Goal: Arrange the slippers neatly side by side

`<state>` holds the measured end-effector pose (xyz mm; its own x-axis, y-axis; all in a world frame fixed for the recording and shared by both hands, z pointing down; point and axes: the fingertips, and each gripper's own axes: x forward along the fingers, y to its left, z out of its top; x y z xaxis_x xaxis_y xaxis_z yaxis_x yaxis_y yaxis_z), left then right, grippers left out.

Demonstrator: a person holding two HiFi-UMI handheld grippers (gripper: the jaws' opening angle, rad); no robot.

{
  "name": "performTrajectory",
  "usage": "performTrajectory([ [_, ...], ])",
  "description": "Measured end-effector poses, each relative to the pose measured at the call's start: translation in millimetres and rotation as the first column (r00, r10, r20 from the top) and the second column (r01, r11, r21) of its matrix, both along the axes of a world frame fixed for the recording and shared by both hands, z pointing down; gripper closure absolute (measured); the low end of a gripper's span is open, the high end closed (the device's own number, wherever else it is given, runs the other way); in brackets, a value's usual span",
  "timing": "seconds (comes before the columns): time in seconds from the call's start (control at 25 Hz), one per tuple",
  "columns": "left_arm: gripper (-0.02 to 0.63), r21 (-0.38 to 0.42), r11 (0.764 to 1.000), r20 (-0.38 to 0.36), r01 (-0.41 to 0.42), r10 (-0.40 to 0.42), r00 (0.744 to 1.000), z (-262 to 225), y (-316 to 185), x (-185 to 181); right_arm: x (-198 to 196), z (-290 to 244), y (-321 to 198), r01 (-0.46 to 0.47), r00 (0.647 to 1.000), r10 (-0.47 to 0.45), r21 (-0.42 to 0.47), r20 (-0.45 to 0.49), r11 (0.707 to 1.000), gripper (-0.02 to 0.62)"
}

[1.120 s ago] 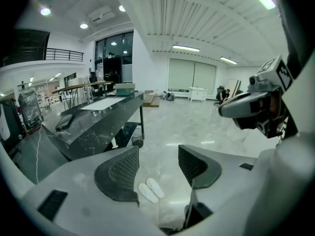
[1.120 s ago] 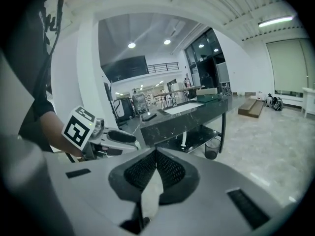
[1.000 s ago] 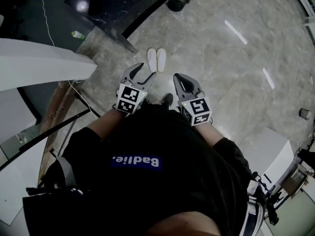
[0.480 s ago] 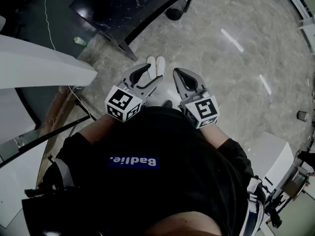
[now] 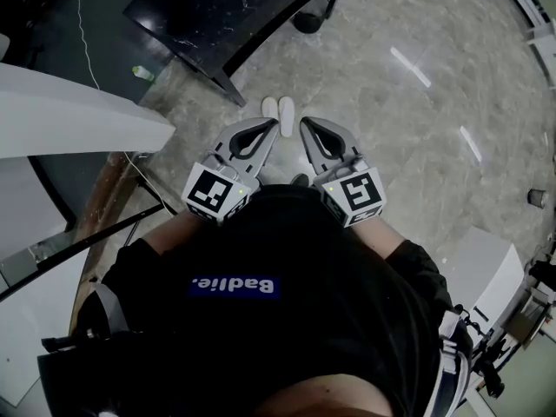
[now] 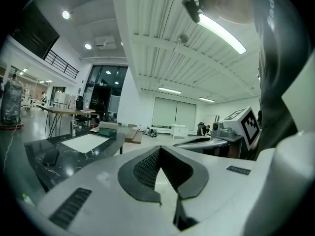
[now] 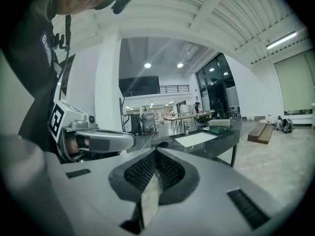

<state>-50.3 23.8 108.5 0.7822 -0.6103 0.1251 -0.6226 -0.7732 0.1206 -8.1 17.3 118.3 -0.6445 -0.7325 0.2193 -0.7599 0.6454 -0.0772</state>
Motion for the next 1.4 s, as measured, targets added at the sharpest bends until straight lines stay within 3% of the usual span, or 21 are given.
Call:
performTrajectory([
  [0.52, 0.607, 0.034, 0.999, 0.004, -0.021, 0.021, 1.0, -7, 15, 11, -4, -16, 15, 0.021, 1.0, -0.019, 0.092, -0.014, 0.996, 0.595],
  [1.4, 0.607, 0.045, 0.999, 0.022, -0.013, 0.012, 1.0, -6, 35, 13, -1, -22, 37, 0.013, 1.0, -0.012, 0.126, -0.009, 0.992, 0.595],
])
